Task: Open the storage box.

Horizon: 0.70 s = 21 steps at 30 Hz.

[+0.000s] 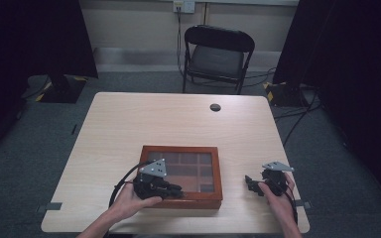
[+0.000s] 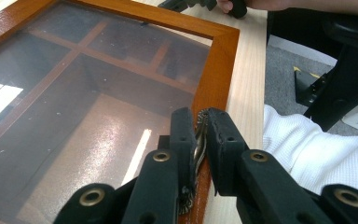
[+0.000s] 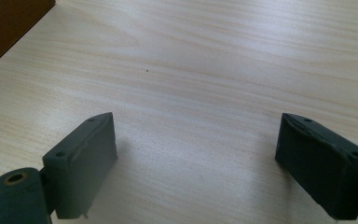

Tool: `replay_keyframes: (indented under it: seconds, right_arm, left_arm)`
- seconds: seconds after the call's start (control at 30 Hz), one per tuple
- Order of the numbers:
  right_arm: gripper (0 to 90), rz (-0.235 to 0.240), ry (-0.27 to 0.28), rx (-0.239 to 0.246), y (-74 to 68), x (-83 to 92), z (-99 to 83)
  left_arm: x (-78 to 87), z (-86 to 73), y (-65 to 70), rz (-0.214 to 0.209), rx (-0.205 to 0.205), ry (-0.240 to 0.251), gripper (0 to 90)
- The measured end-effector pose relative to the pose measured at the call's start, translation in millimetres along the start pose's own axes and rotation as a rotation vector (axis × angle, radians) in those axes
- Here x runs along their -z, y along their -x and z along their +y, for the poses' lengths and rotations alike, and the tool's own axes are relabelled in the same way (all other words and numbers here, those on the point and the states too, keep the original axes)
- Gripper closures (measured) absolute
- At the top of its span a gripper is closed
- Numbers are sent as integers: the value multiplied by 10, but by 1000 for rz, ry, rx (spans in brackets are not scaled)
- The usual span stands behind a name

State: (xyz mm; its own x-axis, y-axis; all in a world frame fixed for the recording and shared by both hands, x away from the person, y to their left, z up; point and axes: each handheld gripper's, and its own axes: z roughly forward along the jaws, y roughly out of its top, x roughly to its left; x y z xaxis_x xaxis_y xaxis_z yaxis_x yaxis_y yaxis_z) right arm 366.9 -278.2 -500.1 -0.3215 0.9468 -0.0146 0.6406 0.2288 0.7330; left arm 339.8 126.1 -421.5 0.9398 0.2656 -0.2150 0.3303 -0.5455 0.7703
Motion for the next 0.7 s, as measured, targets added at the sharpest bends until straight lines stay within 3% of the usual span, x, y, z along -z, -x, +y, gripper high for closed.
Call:
replay_keyframes:
  seconds: [0.7]
  right_arm:
    - [113,0,0,0,0,0,0]
  left_arm:
    - [50,56,-6,-4,2,14,812]
